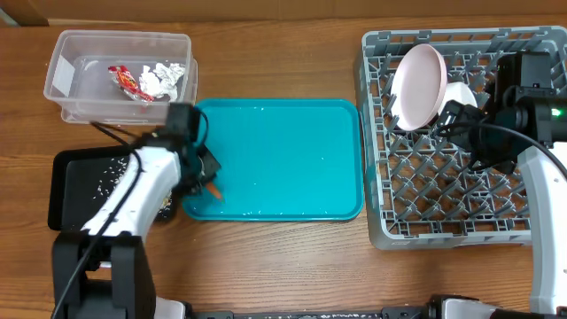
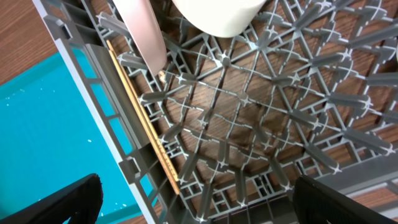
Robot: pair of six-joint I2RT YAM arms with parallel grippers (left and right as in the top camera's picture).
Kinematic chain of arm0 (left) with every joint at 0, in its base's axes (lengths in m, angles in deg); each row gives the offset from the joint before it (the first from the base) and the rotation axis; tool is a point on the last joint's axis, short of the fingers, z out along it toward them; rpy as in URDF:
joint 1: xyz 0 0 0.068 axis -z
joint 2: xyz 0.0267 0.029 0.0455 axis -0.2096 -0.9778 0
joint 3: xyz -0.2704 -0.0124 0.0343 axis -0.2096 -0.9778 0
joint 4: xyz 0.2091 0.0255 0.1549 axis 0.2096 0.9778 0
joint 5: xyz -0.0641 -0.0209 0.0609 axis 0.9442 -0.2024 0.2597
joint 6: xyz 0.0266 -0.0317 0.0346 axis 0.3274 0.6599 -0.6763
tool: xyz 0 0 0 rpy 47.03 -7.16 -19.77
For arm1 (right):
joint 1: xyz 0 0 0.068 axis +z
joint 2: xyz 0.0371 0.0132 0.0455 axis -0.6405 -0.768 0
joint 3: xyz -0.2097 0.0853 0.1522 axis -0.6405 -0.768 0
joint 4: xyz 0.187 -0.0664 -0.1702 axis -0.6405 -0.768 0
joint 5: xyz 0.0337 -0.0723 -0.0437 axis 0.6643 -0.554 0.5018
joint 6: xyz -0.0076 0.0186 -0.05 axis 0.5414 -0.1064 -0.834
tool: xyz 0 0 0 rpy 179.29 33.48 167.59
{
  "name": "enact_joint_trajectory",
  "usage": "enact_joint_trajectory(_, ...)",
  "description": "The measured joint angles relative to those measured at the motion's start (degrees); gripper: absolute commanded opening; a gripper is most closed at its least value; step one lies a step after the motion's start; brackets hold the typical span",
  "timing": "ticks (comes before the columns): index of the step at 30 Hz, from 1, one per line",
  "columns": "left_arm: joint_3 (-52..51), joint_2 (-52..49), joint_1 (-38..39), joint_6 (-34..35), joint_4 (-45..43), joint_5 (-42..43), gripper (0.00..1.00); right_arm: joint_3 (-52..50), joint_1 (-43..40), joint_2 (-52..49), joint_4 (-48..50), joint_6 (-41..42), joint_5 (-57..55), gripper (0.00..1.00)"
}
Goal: Sort waste into correct bins and load items into the dishwasher
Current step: 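Carry the carrot with left gripper onto the black tray and release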
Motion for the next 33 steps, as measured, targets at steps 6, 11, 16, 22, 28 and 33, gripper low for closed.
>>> enact_joint_trajectory(6, 11.74, 0.72, -6.19, -3.48, 7.67, -6.21, 0.04, 0.00, 0.02, 0.00, 0.00, -0.02, 0.00, 1.00)
enact_joint_trajectory(11, 13.29, 1.38, -15.47, -4.79, 8.33, -9.66, 0.04, 0.00, 0.02, 0.00, 0.00, -0.04, 0.02, 1.00)
enact_joint_trajectory(16, 13.29, 0.85, -25.22, -4.98, 8.35, -12.59, 0.04, 0.00, 0.02, 0.00, -0.57, -0.04, 0.00, 1.00)
enact_joint_trajectory(22, 13.29, -6.78, -32.30, -5.11, 5.29, -14.05, 0.04, 0.00, 0.02, 0.00, -1.11, -0.02, 0.00, 1.00)
enact_joint_trajectory(28, 13.29, -14.51, -33.92, -5.18, 3.93, -14.01, 0.04, 0.00, 0.02, 0.00, -1.49, -0.02, 0.02, 1.00)
enact_joint_trajectory(33, 13.29, -19.26, -33.92, -6.49, 3.39, -13.97, 0.04, 0.00, 0.02, 0.00, -1.49, -0.02, -0.02, 1.00)
